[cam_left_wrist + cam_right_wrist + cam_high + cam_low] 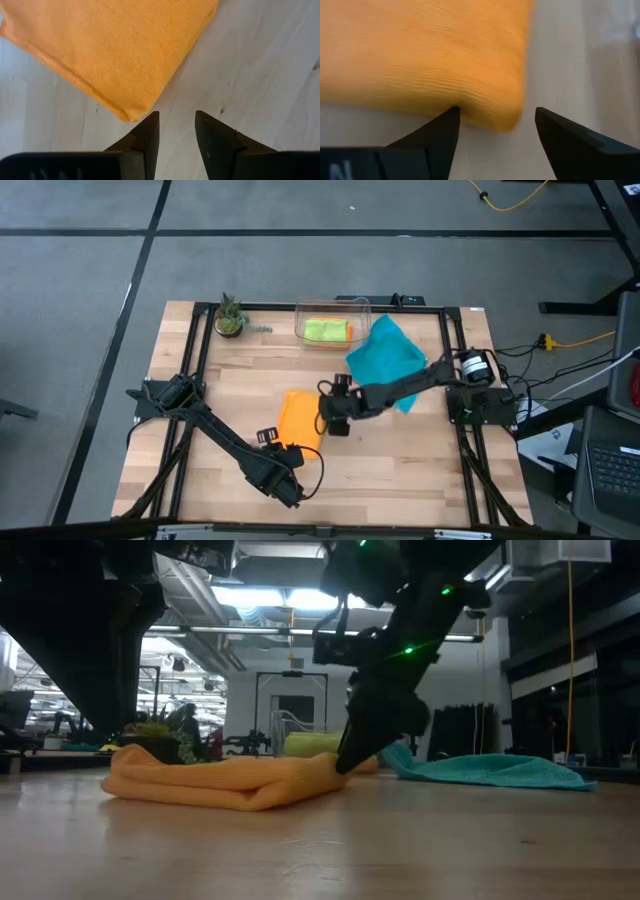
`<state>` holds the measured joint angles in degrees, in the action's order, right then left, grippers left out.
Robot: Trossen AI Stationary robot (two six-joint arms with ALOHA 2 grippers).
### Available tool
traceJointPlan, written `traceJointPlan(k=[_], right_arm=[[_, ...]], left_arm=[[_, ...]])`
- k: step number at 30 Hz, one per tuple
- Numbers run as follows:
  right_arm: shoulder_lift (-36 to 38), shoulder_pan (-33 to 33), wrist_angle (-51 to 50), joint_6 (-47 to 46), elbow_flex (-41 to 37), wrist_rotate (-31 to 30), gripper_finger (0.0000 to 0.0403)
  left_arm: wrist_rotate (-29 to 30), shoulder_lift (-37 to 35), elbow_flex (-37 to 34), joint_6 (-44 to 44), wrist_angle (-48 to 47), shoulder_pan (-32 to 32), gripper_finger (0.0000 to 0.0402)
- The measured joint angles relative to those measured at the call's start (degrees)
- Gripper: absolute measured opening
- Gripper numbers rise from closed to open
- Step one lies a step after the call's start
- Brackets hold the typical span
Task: Fold microfiber towels
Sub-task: Fold the orange microfiber cloth
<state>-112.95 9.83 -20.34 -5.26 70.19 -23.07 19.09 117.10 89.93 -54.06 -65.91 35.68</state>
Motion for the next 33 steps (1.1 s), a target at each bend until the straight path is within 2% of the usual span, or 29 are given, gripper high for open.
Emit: traceJointPlan(k=[4, 10, 13, 17, 22, 26, 33], right_arm=[[0.4, -1.6, -5.2, -2.0, 2.8, 0.8, 0.0261], [4.4, 0.8, -13.2, -3.6, 5.9, -1.2, 0.0261], [8.2, 2.9, -19.8, -7.6, 6.8, -0.5, 0.0261], [12.9, 6.2, -32.2, -16.3, 7.0, 4.7, 0.0261], [17.2, 11.2, -42.3, -22.7, 7.0, 4.9, 0.0261], [19.0, 15.1, -46.2, -26.4, 7.0, 4.8, 0.0261], [19.4, 21.6, -49.2, -30.7, 7.0, 4.8, 0.0261]], left_arm=[[0.0, 0.0, 0.0, 0.0, 0.0, 0.0, 0.0118], [0.3, 0.0, 0.0, 0.1, 0.0, 0.0, 0.0118], [0.3, 0.0, 0.0, 0.4, -0.1, 0.0, 0.0118], [0.3, 0.0, 0.0, 0.3, -1.6, 0.0, 0.0118], [-1.3, 0.0, 0.0, 0.0, -9.7, -1.0, 0.0118], [-4.1, -0.1, -0.7, -0.6, -14.3, -4.1, 0.0118], [-8.6, 0.0, -6.4, 7.8, -8.3, -10.2, 0.0118]])
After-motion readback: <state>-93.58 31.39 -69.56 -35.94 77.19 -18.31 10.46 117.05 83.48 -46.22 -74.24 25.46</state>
